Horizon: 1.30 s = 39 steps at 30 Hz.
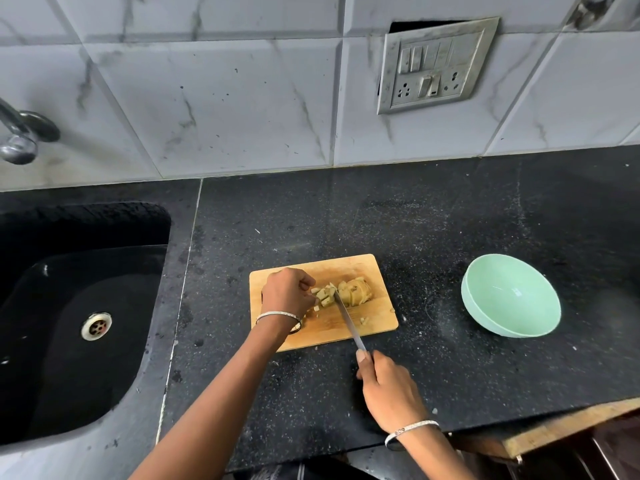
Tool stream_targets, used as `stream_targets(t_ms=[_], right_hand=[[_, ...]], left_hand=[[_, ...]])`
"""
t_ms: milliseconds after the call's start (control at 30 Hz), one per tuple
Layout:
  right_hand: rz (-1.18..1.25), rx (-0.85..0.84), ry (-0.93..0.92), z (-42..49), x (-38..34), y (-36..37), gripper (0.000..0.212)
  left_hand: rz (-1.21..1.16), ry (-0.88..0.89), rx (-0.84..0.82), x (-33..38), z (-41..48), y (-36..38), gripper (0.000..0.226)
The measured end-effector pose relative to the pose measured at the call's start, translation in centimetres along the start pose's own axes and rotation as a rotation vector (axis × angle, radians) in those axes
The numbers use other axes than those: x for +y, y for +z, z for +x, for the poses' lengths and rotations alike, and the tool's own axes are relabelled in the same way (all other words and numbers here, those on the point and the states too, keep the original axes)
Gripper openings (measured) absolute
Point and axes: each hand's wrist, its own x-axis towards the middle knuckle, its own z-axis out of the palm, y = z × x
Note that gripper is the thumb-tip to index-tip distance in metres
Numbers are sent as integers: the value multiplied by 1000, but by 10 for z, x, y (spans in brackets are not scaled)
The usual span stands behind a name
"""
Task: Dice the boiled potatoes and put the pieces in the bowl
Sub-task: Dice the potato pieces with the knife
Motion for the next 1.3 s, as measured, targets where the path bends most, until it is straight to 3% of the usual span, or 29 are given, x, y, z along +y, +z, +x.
stream_targets(t_ms=[133, 333, 467, 600, 933, 1300], right_hand=[[66, -42, 36, 1, -2, -4, 45], [527, -210, 283, -8, -6, -15, 46], [203, -95, 113, -11, -1, -20, 45], [9, -59, 59, -16, 2, -24, 45], [-35, 6, -38, -15, 4, -19, 44], [-63, 31, -131, -3, -15, 3, 33]], left_hand=[[45, 6, -72, 7, -1, 3, 38], [59, 38, -46, 9, -5, 10, 35], [51, 40, -28, 9, -6, 10, 31], [57, 46, -21, 10, -6, 10, 29], [47, 72, -14, 9, -7, 6, 39], [149, 28, 75, -2, -6, -6, 21]])
